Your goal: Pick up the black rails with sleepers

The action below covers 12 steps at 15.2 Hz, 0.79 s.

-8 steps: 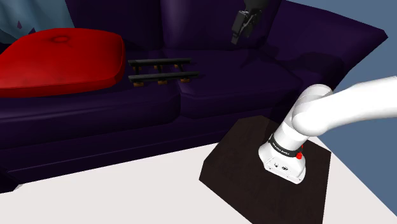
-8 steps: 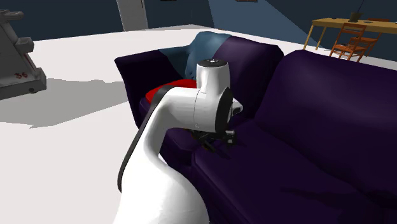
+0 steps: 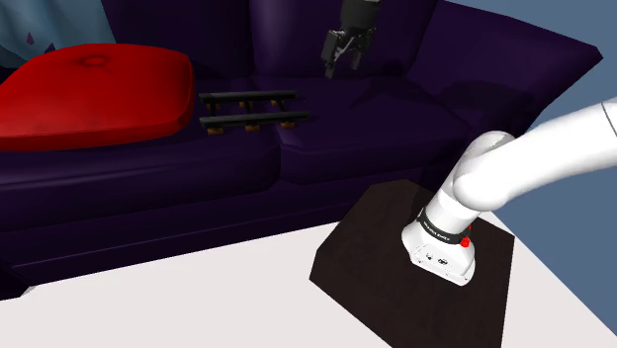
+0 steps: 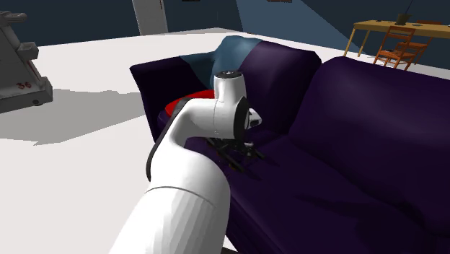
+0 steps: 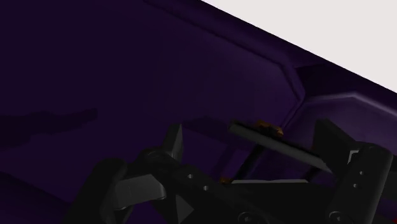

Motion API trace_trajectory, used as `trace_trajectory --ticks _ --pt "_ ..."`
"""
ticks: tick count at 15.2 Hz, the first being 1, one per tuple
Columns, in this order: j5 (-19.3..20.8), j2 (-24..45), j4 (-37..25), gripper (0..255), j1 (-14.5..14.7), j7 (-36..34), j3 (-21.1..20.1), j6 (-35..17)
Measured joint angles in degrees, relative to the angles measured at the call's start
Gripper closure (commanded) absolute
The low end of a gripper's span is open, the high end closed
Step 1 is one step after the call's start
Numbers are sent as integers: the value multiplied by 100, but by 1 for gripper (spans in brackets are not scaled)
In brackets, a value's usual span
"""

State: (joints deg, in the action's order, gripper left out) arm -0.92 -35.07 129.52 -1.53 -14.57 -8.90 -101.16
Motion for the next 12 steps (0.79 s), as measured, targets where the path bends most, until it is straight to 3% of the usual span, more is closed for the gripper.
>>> trace_trajectory --ticks 4,12 --pt "-10 790 -222 0 -108 -698 -346 -476" --pt "326 2604 -1305 0 -296 -2139 -883 -978"
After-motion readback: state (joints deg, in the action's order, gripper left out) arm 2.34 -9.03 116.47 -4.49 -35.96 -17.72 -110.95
